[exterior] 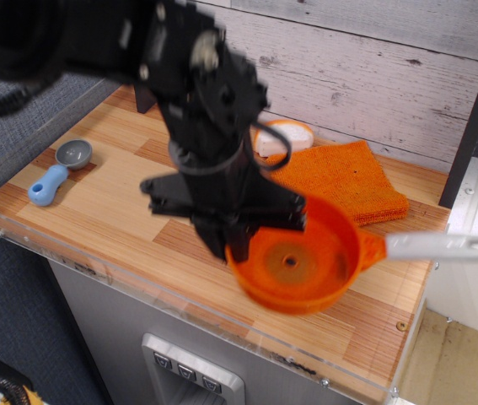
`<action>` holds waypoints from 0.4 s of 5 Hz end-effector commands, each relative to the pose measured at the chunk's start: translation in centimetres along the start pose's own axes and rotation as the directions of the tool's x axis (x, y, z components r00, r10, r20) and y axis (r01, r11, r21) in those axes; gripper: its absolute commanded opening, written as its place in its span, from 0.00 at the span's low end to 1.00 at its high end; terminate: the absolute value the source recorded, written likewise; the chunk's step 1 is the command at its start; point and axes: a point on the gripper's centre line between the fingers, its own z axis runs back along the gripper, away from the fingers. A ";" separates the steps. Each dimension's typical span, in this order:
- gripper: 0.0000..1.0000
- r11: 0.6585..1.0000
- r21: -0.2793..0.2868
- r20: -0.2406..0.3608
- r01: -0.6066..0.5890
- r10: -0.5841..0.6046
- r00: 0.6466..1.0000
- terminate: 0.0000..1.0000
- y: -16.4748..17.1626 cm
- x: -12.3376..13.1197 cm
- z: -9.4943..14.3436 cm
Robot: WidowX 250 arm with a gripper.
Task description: Put the handle of the pan on top of the white object.
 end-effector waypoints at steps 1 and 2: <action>0.00 0.998 0.011 0.098 -0.058 0.057 0.994 0.00 2.0 3.3 3.3; 0.00 0.993 0.036 0.125 -0.112 0.107 0.986 0.00 4.7 5.3 3.7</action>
